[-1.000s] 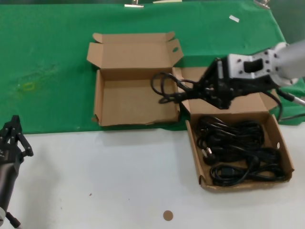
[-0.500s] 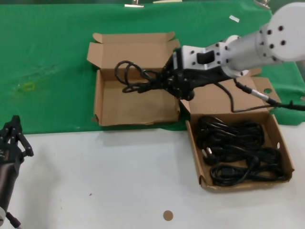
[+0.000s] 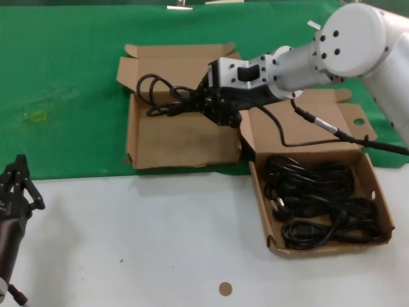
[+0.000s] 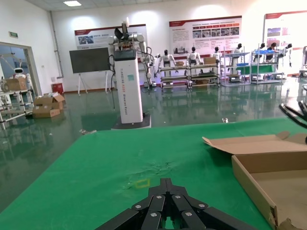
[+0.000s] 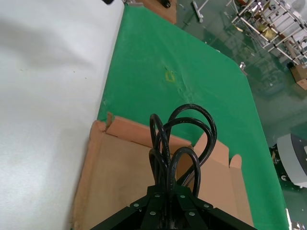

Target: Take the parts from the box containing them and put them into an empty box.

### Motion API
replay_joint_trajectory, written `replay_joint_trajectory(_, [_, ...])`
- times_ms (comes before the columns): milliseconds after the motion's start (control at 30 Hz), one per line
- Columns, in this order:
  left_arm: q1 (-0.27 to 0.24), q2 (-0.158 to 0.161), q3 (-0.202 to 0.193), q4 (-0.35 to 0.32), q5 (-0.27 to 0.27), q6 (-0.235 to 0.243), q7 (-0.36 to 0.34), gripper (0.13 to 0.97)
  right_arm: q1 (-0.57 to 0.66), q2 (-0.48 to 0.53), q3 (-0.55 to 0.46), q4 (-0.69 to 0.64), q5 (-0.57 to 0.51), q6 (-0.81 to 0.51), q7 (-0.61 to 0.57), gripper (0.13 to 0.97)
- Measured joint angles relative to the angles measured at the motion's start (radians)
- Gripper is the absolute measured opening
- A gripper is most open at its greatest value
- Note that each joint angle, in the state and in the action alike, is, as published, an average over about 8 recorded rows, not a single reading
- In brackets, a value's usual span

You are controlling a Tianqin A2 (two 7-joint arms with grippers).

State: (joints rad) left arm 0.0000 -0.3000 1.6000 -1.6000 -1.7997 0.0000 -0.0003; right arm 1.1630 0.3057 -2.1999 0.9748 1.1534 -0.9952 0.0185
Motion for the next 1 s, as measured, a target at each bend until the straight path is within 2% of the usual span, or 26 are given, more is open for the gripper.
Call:
replay_joint_trajectory(500, [0.000,0.000,0.000,0.000,0.000,0.000,0.000,0.144,0.045,-0.066,-0.003,-0.170,0.009,0.075,-0.086,0.173])
replay_joint_trajectory(800, [0.000,0.000,0.000,0.000,0.000,0.000,0.000,0.144,0.053,-0.077,0.000,-0.201,0.017,0.092,-0.103,0.258])
replay_joint_trajectory(1000, [0.000,0.000,0.000,0.000,0.000,0.000,0.000,0.149,0.044,-0.077,0.005,-0.195,0.023,0.100,-0.103,0.375])
